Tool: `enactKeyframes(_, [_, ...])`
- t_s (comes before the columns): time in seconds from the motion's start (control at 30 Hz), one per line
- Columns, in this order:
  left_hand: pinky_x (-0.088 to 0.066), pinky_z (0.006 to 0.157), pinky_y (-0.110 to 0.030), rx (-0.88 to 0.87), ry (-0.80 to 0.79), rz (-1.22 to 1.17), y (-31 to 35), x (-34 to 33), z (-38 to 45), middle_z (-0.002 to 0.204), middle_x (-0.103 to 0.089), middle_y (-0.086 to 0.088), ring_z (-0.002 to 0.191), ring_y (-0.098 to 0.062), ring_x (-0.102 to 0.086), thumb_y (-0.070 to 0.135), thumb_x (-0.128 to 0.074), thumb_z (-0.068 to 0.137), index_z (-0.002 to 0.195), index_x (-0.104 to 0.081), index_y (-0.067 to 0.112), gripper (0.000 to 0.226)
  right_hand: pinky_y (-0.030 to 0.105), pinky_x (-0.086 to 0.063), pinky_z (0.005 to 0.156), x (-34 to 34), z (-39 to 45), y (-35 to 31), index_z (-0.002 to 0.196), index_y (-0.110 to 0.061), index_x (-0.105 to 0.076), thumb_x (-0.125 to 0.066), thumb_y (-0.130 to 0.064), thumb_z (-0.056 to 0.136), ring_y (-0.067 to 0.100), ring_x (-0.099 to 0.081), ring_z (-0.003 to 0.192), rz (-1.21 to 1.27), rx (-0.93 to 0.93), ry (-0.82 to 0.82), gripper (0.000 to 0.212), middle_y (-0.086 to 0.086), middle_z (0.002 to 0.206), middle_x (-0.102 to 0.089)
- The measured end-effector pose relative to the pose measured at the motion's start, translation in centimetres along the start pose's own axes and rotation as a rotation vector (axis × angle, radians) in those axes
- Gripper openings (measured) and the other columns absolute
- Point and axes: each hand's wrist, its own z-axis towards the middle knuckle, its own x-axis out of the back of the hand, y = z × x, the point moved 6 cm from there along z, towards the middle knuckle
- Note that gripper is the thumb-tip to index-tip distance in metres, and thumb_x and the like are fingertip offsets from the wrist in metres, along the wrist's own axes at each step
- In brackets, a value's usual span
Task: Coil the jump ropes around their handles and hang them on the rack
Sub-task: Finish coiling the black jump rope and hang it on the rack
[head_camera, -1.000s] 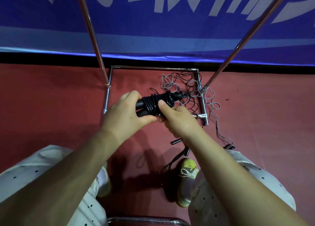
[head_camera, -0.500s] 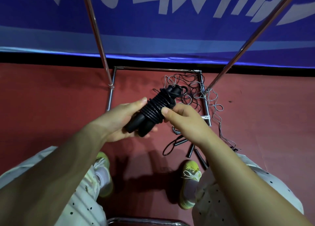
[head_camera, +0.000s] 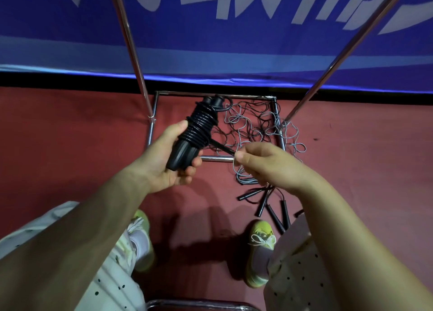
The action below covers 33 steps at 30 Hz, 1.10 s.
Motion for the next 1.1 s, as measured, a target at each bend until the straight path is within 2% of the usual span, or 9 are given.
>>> enactKeyframes(0.2, [-0.050, 0.052, -0.026, -0.138, 0.139, 0.228, 0.0, 0.0, 0.4, 0.063, -0.058, -0.003, 0.048, -0.011, -0.051, 0.051, -0.043, 0.093, 0.084, -0.060, 0.012, 0.044, 0.024, -0.015, 0.045, -0.7, 0.0, -0.5, 0.079, -0.008, -0.058, -0.041, -0.021, 0.101, 0.009, -0.018, 0.047, 0.299, 0.013, -0.075, 0.030, -0.006, 0.052, -0.027])
enactKeyframes(0.33, [-0.052, 0.058, -0.029, -0.280, 0.246, 0.377, 0.8, 0.2, 0.7, 0.069, -0.059, -0.003, 0.049, -0.008, -0.055, 0.044, -0.058, 0.090, 0.085, -0.058, 0.012, 0.032, 0.019, -0.018, 0.040, 0.0, 0.4, -0.2, 0.078, -0.009, -0.058, -0.040, -0.025, 0.103, 0.007, -0.017, 0.044, 0.403, -0.025, 0.064, 0.035, -0.007, 0.051, -0.026])
enactKeyframes(0.5, [-0.044, 0.063, -0.032, -0.401, 0.359, 0.703, 1.2, 0.3, 0.6, 0.071, -0.060, 0.005, 0.062, -0.014, -0.054, 0.060, -0.071, 0.053, 0.084, -0.055, 0.018, 0.054, 0.019, -0.014, 0.041, -2.0, 0.7, -0.1, 0.076, -0.010, -0.057, -0.042, -0.040, 0.100, 0.007, -0.017, 0.042, 0.364, -0.104, 0.085, 0.041, -0.006, 0.049, -0.026])
enactKeyframes(0.63, [-0.039, 0.060, -0.033, -0.575, 0.502, 0.944, 1.5, 0.0, -0.3, 0.076, -0.053, 0.009, 0.068, -0.015, -0.052, 0.047, -0.081, 0.061, 0.086, -0.045, 0.021, 0.051, 0.020, -0.015, 0.042, -3.3, 1.0, 0.6, 0.064, -0.016, -0.047, -0.049, -0.051, 0.094, 0.009, -0.018, 0.038, 0.424, -0.185, 0.245, 0.046, -0.009, 0.043, -0.025])
enactKeyframes(0.73, [-0.044, 0.064, -0.034, -0.631, 0.512, 1.031, 1.6, -0.3, -0.4, 0.084, -0.055, 0.008, 0.075, -0.017, -0.056, 0.059, -0.074, 0.056, 0.090, -0.044, 0.024, 0.058, 0.024, -0.017, 0.045, -3.1, 1.3, 0.8, 0.058, -0.018, -0.041, -0.051, -0.048, 0.094, 0.010, -0.020, 0.037, 0.418, -0.155, 0.320, 0.047, -0.009, 0.041, -0.025])
enactKeyframes(0.83, [-0.045, 0.068, -0.032, -0.532, 0.338, 0.757, 1.3, -0.1, -0.1, 0.075, -0.061, 0.012, 0.070, -0.010, -0.057, 0.068, -0.058, 0.055, 0.088, -0.048, 0.021, 0.058, 0.028, -0.018, 0.050, -2.0, 1.5, 0.4, 0.056, -0.021, -0.035, -0.055, -0.058, 0.081, 0.010, -0.021, 0.041, 0.295, -0.075, 0.395, 0.049, -0.008, 0.046, -0.026])
enactKeyframes(0.97, [-0.044, 0.068, -0.032, -0.246, 0.022, 0.089, 1.1, -0.4, -0.3, 0.085, -0.060, -0.007, 0.080, -0.020, -0.054, 0.055, -0.042, 0.090, 0.087, -0.052, 0.020, 0.037, 0.027, -0.016, 0.051, -1.4, 1.5, 0.1, 0.046, -0.024, -0.033, -0.052, -0.060, 0.071, 0.010, -0.020, 0.041, 0.340, 0.027, 0.422, 0.048, -0.009, 0.046, -0.025])
enactKeyframes(1.03, [-0.048, 0.064, -0.032, -0.121, -0.089, 0.004, 0.5, -1.3, -0.6, 0.089, -0.063, -0.013, 0.078, -0.026, -0.061, 0.053, -0.041, 0.089, 0.093, -0.061, 0.017, 0.041, 0.030, -0.014, 0.051, -1.2, 1.4, -0.4, 0.042, -0.024, -0.034, -0.050, -0.058, 0.070, 0.010, -0.020, 0.043, 0.350, 0.110, 0.394, 0.047, -0.012, 0.045, -0.025])
enactKeyframes(1.1, [-0.051, 0.055, -0.029, -0.020, -0.167, -0.015, -0.3, -2.4, -1.0, 0.081, -0.065, -0.009, 0.063, -0.024, -0.066, 0.059, -0.044, 0.075, 0.091, -0.069, 0.017, 0.052, 0.035, -0.015, 0.053, -1.3, 1.1, -1.1, 0.043, -0.025, -0.035, -0.048, -0.056, 0.071, 0.011, -0.021, 0.045, 0.348, 0.199, 0.355, 0.044, -0.013, 0.046, -0.026])
